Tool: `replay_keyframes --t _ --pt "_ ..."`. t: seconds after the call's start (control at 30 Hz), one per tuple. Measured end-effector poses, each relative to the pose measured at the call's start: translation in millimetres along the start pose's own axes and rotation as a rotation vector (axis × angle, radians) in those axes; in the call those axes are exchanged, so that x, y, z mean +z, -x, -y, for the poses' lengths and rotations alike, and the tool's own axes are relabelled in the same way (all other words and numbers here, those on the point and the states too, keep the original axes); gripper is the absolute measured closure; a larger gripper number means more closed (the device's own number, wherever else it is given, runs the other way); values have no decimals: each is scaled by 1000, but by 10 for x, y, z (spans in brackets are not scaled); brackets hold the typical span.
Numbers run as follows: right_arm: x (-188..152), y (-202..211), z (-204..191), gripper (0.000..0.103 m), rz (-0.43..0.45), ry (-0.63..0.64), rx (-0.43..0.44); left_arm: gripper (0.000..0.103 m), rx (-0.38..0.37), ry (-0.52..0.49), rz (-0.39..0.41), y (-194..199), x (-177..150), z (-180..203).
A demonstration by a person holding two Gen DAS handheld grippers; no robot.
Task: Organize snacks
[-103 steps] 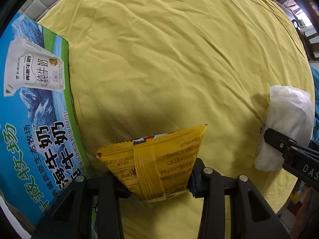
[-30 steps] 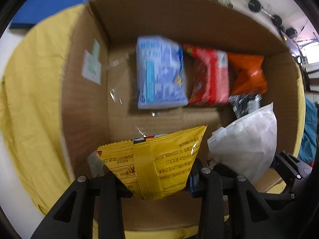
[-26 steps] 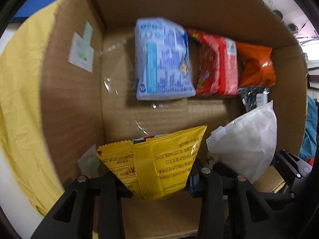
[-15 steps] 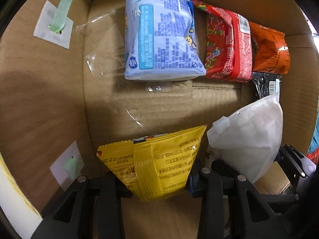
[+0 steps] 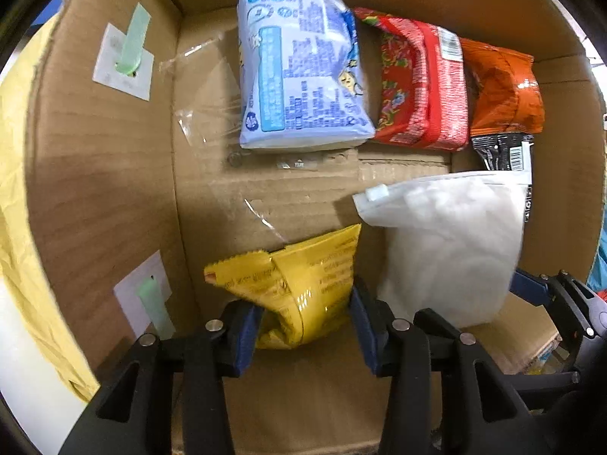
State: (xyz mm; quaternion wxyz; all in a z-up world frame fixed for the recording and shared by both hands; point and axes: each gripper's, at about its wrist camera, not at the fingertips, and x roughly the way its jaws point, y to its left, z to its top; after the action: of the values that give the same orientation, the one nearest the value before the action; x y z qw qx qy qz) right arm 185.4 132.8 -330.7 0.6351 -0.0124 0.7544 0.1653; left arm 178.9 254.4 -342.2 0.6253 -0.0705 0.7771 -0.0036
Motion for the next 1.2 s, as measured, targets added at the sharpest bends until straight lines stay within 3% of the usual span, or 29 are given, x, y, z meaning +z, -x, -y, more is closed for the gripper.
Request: replay_keyframes --t 0.43,0.6,0.7,0.73,0.83,1.2 --pt "-133 490 226 21 69 19 -37 55 19 10 92 535 -178 229" --pt "-174 643 391 19 104 -4 -54 31 17 22 170 806 -267 309" --pt "-271 743 447 6 129 -18 -62 8 38 32 225 903 -313 339" --pt "-278 769 474 2 138 -22 -68 6 51 32 240 935 -324 343" --pt "-349 859 515 1 161 -31 -79 4 83 40 288 1016 -388 365" --pt "-518 1157 573 0 242 -52 -87 4 79 75 392 1266 -635 292"
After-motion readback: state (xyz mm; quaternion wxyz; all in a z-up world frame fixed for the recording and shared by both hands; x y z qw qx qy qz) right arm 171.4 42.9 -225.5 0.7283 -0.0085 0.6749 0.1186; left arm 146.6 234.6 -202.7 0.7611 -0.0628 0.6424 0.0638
